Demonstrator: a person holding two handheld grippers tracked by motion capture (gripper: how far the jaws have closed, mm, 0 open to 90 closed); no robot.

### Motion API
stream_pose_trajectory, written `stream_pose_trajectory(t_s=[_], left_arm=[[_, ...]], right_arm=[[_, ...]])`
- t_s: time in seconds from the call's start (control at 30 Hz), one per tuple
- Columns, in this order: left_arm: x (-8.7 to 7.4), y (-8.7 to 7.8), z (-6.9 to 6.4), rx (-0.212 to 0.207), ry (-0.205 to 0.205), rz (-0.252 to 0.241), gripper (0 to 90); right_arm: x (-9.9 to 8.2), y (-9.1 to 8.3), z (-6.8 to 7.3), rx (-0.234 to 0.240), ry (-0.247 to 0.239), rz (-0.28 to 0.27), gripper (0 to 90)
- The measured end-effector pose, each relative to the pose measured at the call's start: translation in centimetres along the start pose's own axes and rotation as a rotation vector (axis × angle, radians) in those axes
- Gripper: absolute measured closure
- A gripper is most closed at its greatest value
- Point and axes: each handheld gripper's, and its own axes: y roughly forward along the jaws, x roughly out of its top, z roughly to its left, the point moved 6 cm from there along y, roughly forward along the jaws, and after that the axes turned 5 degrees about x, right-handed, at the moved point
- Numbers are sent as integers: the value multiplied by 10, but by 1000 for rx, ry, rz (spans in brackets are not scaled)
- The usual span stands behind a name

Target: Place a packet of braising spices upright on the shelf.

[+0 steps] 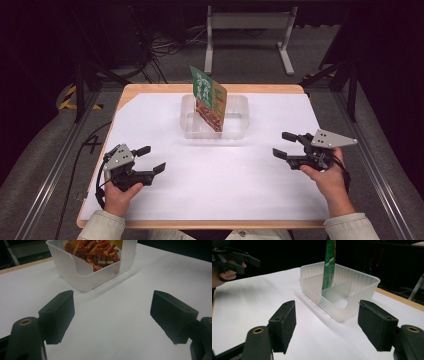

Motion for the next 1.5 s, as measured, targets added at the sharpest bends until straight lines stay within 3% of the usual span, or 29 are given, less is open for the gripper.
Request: stream_pose_trajectory(t_s=[0.23,0.57,1.13,1.5], left_arm=[[0,0,0,0,9,-3,205],[-3,3,-1,-13,5,12,205],[-8,7,1,-20,-1,40,205],[-10,10,1,-21,-6,54,205]], right_arm=[[-32,7,0,-43,24,25,315],[-54,9,-2,-54,56,58,297],[-79,17,-2,-44,98,148,282],[-81,22,-4,-79,115,210,299]])
